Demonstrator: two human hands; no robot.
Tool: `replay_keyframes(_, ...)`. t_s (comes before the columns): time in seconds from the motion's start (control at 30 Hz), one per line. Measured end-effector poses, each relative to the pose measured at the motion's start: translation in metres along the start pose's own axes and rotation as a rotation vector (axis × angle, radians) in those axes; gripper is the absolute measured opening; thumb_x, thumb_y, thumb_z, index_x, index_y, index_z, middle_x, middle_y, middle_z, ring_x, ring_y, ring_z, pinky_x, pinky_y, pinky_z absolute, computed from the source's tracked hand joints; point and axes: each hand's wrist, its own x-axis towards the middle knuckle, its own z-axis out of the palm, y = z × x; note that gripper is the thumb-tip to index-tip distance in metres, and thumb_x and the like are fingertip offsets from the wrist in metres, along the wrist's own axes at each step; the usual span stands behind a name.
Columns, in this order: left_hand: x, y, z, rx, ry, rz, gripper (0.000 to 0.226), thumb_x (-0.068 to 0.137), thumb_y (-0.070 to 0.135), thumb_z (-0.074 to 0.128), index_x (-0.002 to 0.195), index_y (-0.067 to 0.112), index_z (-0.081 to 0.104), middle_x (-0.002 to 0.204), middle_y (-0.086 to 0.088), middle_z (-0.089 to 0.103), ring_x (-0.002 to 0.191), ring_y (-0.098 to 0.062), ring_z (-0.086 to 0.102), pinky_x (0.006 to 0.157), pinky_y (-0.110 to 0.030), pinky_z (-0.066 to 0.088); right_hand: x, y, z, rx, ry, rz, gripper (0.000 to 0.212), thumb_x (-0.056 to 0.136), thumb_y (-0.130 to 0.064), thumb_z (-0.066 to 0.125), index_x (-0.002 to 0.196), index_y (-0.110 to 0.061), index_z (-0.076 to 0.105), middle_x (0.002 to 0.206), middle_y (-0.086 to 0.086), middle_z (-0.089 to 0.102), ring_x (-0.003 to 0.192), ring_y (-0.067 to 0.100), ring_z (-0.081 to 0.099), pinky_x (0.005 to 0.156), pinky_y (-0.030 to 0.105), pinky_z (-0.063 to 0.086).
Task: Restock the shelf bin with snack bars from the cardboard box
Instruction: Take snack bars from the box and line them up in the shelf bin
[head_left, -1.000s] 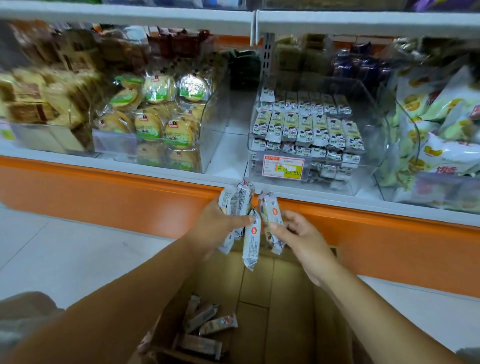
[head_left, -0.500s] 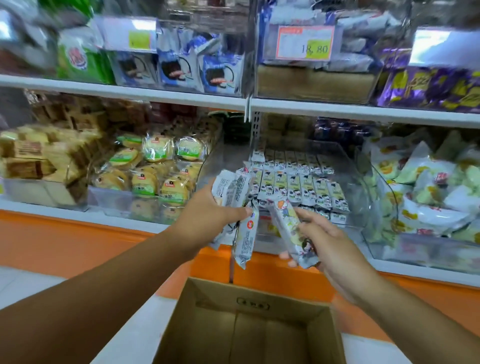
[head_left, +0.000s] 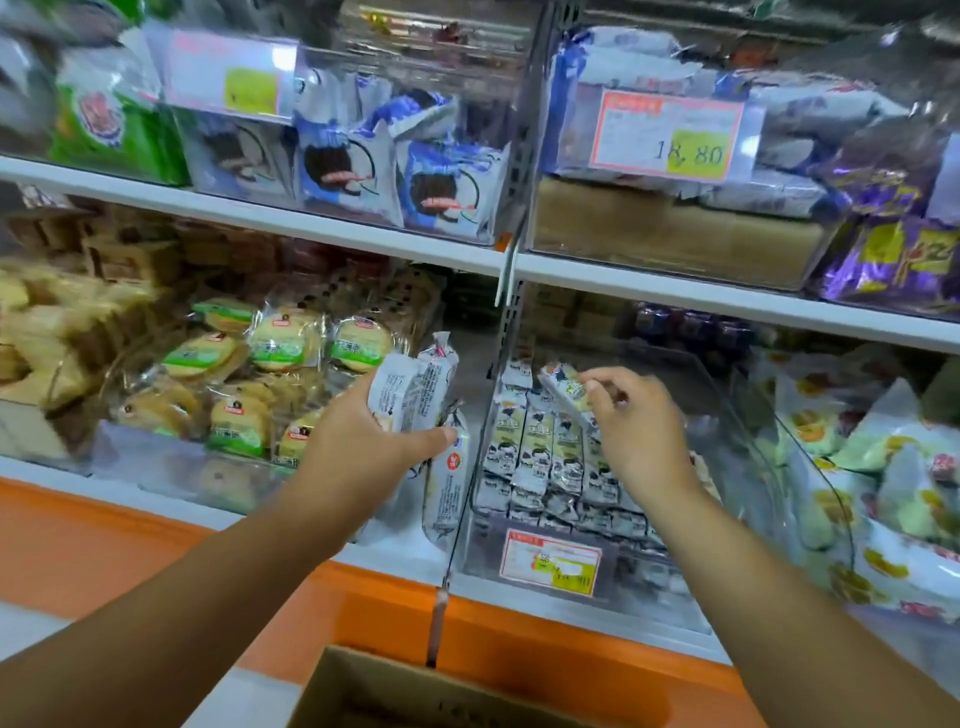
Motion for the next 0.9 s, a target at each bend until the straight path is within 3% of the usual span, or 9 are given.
replay_keyframes(0.13, 0.004, -0.008, 0.002, 0.047, -0.015, -0.004, 0.035, 0.073, 0.022, 0.085, 0.097, 0.030, 0.062, 0.075, 0.016, 0.073, 0.067, -0.001, 0.069, 0.053, -0.017, 0.046, 0.023, 0.003, 0.016, -0.077, -0.133, 0.076, 0.035, 0.095, -0.037, 0.050, 0.122, -0.018, 0.063, 0.116, 0.011, 0.064, 0.104, 0.029, 0.059, 0.081, 0.030, 0.044)
replay_keyframes(0.23, 0.005, -0.011, 0.001, 0.057, -0.010, -0.026, 0.035, 0.073, 0.025, 0.084, 0.099, 0.031, 0.062, 0.077, 0.014, 0.074, 0.065, -0.009, 0.070, 0.050, -0.027, 0.054, 0.031, 0.004, 0.011, -0.129, -0.358, 0.131, 0.071, 0.075, -0.057, 0.048, 0.138, -0.024, 0.048, 0.130, 0.010, 0.058, 0.119, 0.032, 0.053, 0.098, 0.043, 0.046)
replay_keyframes(0.33, 0.004, -0.012, -0.001, 0.020, -0.006, -0.030, 0.030, 0.075, 0.023, 0.083, 0.098, 0.027, 0.063, 0.069, 0.004, 0.072, 0.044, -0.010, 0.060, 0.039, -0.029, 0.048, 0.033, 0.006, 0.004, -0.122, -0.459, 0.131, 0.076, 0.076, -0.054, 0.049, 0.146, -0.029, 0.036, 0.141, 0.004, 0.045, 0.134, 0.026, 0.037, 0.106, 0.046, 0.037)
replay_keyframes(0.43, 0.004, -0.011, 0.002, -0.008, 0.009, -0.048, 0.031, 0.075, 0.021, 0.083, 0.100, 0.024, 0.064, 0.065, 0.001, 0.069, 0.038, -0.007, 0.052, 0.036, -0.024, 0.041, 0.031, 0.006, -0.002, -0.048, -0.499, 0.157, 0.077, 0.077, -0.054, 0.052, 0.148, -0.035, 0.030, 0.127, 0.002, 0.046, 0.120, 0.023, 0.050, 0.088, 0.038, 0.044)
replay_keyframes(0.5, 0.005, -0.011, 0.004, -0.011, 0.009, -0.055, 0.032, 0.074, 0.022, 0.083, 0.101, 0.025, 0.064, 0.073, 0.000, 0.073, 0.050, -0.013, 0.063, 0.037, -0.028, 0.047, 0.028, 0.002, -0.005, 0.015, -0.471, 0.131, 0.061, 0.087, -0.037, 0.059, 0.144, -0.036, 0.036, 0.131, -0.001, 0.049, 0.111, 0.028, 0.059, 0.082, 0.040, 0.051)
replay_keyframes(0.6, 0.006, -0.011, 0.006, -0.017, 0.010, -0.051, 0.031, 0.074, 0.023, 0.083, 0.099, 0.028, 0.064, 0.084, -0.003, 0.075, 0.081, -0.033, 0.071, 0.058, -0.047, 0.059, 0.028, 0.002, 0.000, 0.103, -0.314, 0.022, 0.029, 0.090, -0.023, 0.065, 0.115, -0.034, 0.060, 0.111, -0.004, 0.062, 0.098, 0.018, 0.060, 0.075, 0.029, 0.048)
replay_keyframes(0.7, 0.005, -0.011, 0.007, -0.024, 0.008, -0.054, 0.030, 0.075, 0.022, 0.083, 0.099, 0.027, 0.064, 0.086, -0.006, 0.075, 0.087, -0.039, 0.070, 0.065, -0.058, 0.057, 0.025, 0.005, 0.007, 0.080, -0.187, -0.015, 0.008, 0.091, -0.022, 0.065, 0.094, -0.029, 0.067, 0.092, -0.011, 0.064, 0.080, 0.001, 0.056, 0.069, 0.022, 0.042)
replay_keyframes(0.83, 0.002, -0.011, 0.005, -0.043, 0.004, -0.066, 0.029, 0.076, 0.020, 0.082, 0.100, 0.024, 0.064, 0.086, -0.010, 0.075, 0.067, -0.032, 0.069, 0.053, -0.051, 0.056, 0.024, 0.004, 0.008, 0.028, -0.250, -0.030, 0.022, 0.097, -0.024, 0.055, 0.115, -0.025, 0.067, 0.109, -0.008, 0.061, 0.076, 0.004, 0.054, 0.060, 0.014, 0.039)
replay_keyframes(0.9, 0.001, -0.011, 0.005, -0.058, 0.011, -0.070, 0.029, 0.076, 0.019, 0.082, 0.099, 0.024, 0.065, 0.086, -0.010, 0.074, 0.059, -0.026, 0.067, 0.050, -0.042, 0.054, 0.023, 0.004, 0.006, -0.002, -0.302, -0.046, 0.028, 0.099, -0.024, 0.051, 0.123, -0.029, 0.063, 0.113, -0.007, 0.061, 0.056, 0.000, 0.050, 0.053, 0.019, 0.042)
